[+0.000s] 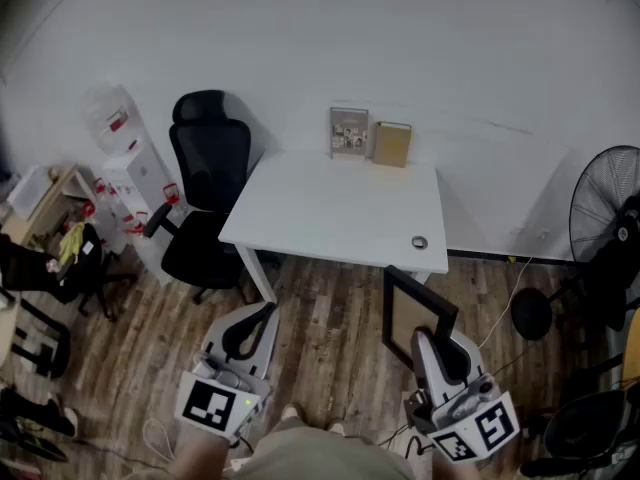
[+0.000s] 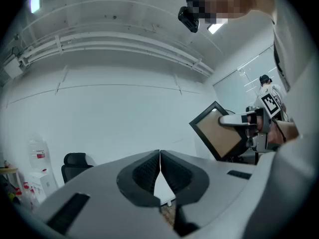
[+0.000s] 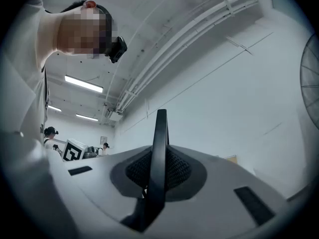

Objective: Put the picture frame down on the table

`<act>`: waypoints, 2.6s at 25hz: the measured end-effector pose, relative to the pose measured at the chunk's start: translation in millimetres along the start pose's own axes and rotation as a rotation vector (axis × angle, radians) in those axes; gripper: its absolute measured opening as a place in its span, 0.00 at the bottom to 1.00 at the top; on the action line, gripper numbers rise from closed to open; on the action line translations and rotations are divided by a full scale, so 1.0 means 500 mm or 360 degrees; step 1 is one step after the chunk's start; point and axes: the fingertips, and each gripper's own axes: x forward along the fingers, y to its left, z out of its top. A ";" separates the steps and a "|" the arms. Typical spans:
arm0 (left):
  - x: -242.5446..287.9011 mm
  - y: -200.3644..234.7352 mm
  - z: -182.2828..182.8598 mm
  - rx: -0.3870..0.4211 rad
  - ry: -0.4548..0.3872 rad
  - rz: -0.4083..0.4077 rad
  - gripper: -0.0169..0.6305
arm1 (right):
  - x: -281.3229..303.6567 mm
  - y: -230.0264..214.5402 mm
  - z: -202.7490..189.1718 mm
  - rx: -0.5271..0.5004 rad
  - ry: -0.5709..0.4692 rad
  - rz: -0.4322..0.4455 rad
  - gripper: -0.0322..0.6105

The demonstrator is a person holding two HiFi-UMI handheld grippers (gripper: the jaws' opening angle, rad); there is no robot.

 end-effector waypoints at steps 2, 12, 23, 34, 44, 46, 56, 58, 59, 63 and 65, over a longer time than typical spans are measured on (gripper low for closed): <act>-0.003 -0.001 0.001 -0.0004 -0.0003 0.0007 0.06 | -0.005 -0.003 0.001 0.0009 -0.0007 -0.0006 0.14; -0.024 -0.011 -0.004 -0.0021 0.0012 0.0025 0.06 | -0.013 -0.011 -0.002 0.0117 -0.0011 0.0002 0.14; -0.051 -0.016 -0.021 -0.0043 0.0055 0.0108 0.06 | -0.050 -0.008 -0.007 0.0190 0.0029 0.0040 0.14; -0.039 -0.008 -0.043 -0.0030 0.0041 0.0107 0.06 | -0.049 -0.023 -0.053 0.0284 0.0103 0.0044 0.14; 0.018 0.029 -0.069 -0.0033 0.0027 0.0076 0.06 | 0.016 -0.061 -0.094 0.0338 0.0125 0.0023 0.14; 0.034 0.046 -0.078 -0.0040 0.0031 0.0077 0.06 | 0.035 -0.076 -0.106 0.0373 0.0134 0.0015 0.14; 0.140 0.152 -0.195 -0.0153 0.0204 0.0084 0.06 | 0.176 -0.141 -0.216 0.0417 0.0255 0.0001 0.14; 0.170 0.178 -0.223 -0.0176 0.0246 0.0070 0.06 | 0.218 -0.160 -0.245 0.0480 0.0287 -0.0004 0.14; 0.185 0.190 -0.239 -0.0189 0.0268 0.0061 0.06 | 0.239 -0.169 -0.261 0.0511 0.0305 -0.0009 0.14; 0.247 0.252 -0.293 -0.0247 0.0354 0.0020 0.06 | 0.333 -0.202 -0.327 0.0607 0.0387 -0.0042 0.14; 0.280 0.286 -0.320 -0.0278 0.0395 -0.0005 0.06 | 0.384 -0.216 -0.359 0.0654 0.0423 -0.0051 0.14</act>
